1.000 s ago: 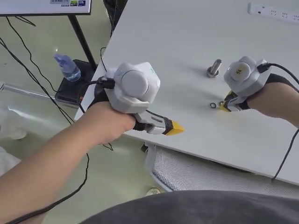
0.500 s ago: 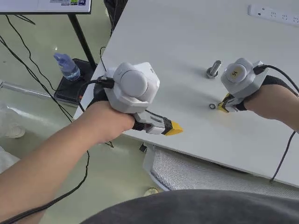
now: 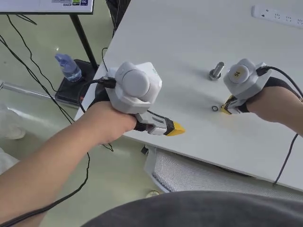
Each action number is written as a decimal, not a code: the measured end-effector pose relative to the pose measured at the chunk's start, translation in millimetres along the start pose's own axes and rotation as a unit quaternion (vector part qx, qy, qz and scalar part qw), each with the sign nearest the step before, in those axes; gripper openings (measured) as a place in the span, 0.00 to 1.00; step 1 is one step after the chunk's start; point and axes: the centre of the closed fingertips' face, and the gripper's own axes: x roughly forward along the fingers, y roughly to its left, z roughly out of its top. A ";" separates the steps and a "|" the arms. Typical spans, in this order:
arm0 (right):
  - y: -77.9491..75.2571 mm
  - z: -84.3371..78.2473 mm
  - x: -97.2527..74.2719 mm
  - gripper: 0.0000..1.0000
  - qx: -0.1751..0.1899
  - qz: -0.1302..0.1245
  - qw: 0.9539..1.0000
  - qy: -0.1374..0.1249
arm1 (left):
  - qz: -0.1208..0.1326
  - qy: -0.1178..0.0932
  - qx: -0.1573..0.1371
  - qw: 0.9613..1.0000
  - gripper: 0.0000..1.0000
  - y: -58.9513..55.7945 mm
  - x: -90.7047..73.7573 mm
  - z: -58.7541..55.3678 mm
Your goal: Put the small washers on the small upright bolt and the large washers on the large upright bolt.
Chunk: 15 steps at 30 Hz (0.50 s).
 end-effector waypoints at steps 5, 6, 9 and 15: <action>-0.5 0.2 0.5 0.12 -0.007 0.000 1.000 -0.001 | 0.002 0.000 0.001 1.000 0.79 1.3 -0.7 1.4; -0.3 -0.2 0.2 0.12 -0.006 0.001 1.000 0.000 | 0.002 0.000 0.000 1.000 0.79 1.6 -0.8 1.6; 1.1 0.6 -4.9 0.12 0.001 0.003 1.000 -0.005 | 0.002 0.000 0.000 1.000 0.79 1.3 -0.5 1.9; -3.7 -0.2 -12.6 0.12 0.003 0.002 1.000 -0.011 | 0.001 0.001 0.001 1.000 0.78 0.2 1.4 0.7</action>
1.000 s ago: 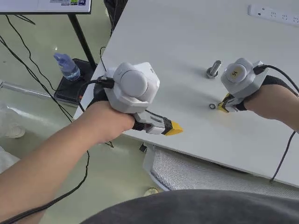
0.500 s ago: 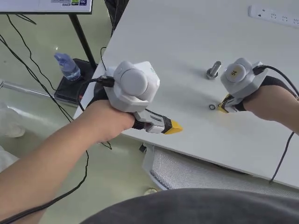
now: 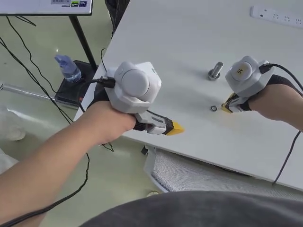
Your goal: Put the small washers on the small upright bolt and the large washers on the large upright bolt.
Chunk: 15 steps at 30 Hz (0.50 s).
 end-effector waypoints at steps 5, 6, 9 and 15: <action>-5.0 -4.7 -9.5 0.12 0.008 -0.006 1.000 -0.002 | 0.001 -0.003 0.002 1.000 0.79 -0.8 1.1 3.6; -6.4 -5.7 -11.0 0.12 0.010 -0.006 1.000 -0.002 | 0.001 -0.003 0.003 1.000 0.79 -0.9 1.4 4.4; -12.7 -9.3 -16.7 0.12 0.020 -0.010 1.000 -0.006 | 0.000 -0.006 0.004 1.000 0.79 -1.1 1.3 8.3; -20.5 -18.6 -25.4 0.12 0.033 -0.014 0.999 -0.005 | -0.001 -0.005 0.009 1.000 0.79 0.3 0.0 10.5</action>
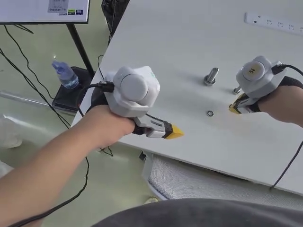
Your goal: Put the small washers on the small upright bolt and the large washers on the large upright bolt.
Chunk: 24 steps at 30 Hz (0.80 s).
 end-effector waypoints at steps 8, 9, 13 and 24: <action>-17.7 -7.3 -12.0 0.12 0.021 -0.005 1.000 -0.001 | -0.002 -0.003 0.000 1.000 0.81 -0.1 0.9 0.9; -21.6 -8.0 -14.1 0.12 0.026 -0.005 1.000 -0.002 | -0.003 -0.002 -0.001 1.000 0.81 -0.1 1.3 0.6; -31.6 -9.6 -19.3 0.12 0.031 -0.008 0.999 -0.003 | -0.003 -0.001 0.000 1.000 0.81 1.1 2.1 -0.3; -53.9 -1.0 -26.6 0.12 0.028 -0.011 1.000 -0.008 | -0.001 -0.003 -0.010 1.000 0.86 3.7 3.9 -1.2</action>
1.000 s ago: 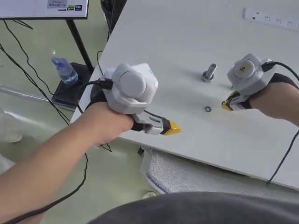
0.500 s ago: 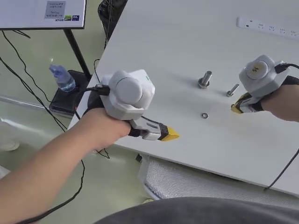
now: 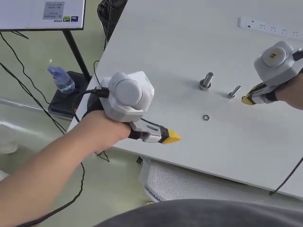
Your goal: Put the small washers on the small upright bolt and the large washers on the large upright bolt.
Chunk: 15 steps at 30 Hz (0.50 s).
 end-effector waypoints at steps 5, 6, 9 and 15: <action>-11.6 10.3 -6.7 0.12 -0.002 -0.006 1.000 -0.006 | -0.003 -0.001 0.000 1.000 0.87 -0.6 1.6 -0.2; -13.4 11.7 -7.9 0.12 -0.003 -0.007 1.000 -0.006 | -0.003 -0.001 0.000 1.000 0.88 -0.5 2.2 -0.5; -16.4 14.8 -10.6 0.12 -0.009 -0.010 1.000 -0.005 | -0.004 -0.001 -0.001 1.000 0.89 -0.8 3.5 -0.6; -17.2 22.0 -10.3 0.12 -0.018 -0.007 1.000 -0.007 | -0.006 -0.004 -0.005 1.000 0.92 -2.8 5.4 1.2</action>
